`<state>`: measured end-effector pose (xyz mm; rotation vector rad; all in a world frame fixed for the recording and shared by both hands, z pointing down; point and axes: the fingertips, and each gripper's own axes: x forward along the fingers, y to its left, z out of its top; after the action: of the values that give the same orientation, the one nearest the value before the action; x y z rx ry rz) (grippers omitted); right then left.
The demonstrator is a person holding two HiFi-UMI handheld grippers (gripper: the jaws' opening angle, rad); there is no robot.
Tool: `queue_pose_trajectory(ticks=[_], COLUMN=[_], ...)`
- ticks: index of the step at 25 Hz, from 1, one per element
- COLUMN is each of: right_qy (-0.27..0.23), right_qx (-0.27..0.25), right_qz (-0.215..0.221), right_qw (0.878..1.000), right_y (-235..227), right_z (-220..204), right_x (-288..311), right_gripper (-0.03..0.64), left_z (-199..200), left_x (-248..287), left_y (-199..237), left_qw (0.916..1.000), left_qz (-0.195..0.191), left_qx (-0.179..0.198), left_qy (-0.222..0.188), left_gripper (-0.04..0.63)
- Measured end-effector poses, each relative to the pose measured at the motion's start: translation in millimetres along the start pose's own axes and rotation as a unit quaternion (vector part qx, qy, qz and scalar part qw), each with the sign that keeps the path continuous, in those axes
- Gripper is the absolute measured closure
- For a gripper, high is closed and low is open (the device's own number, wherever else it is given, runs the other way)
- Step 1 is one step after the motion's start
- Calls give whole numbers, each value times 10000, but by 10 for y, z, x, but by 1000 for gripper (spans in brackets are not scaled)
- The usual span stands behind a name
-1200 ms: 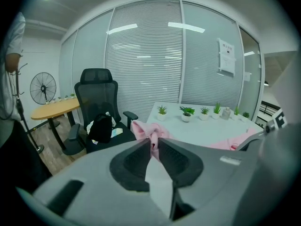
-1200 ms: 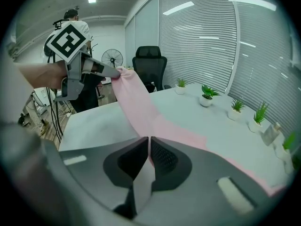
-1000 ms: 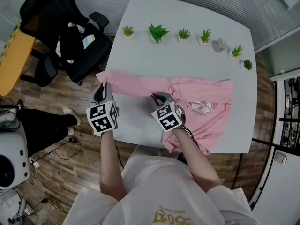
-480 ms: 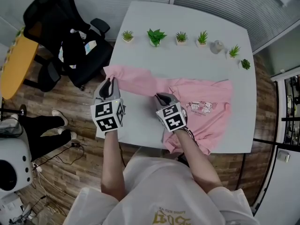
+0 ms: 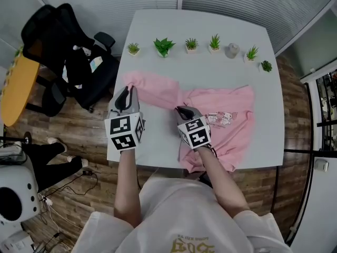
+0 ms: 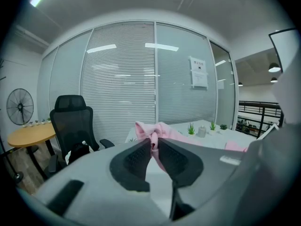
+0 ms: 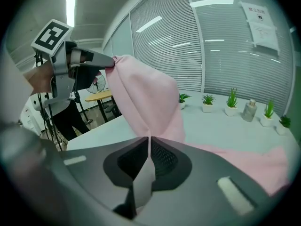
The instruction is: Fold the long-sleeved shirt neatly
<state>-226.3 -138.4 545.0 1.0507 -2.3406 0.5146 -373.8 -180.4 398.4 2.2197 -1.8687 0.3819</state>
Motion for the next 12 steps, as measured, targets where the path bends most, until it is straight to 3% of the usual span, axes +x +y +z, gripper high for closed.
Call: queue_pose_trajectory(ticks=[12], right_qy=[-88], right_qx=[581], right_qz=[-442], right_qw=[9973], right_y=[-458], right_z=[-173], right_x=[-264], right_gripper=[586], left_z=[203], left_x=[259], left_y=[-753], left_qw=[9963], left_qz=[-814], left_qx=[230], left_qy=[-119], left_gripper=[546])
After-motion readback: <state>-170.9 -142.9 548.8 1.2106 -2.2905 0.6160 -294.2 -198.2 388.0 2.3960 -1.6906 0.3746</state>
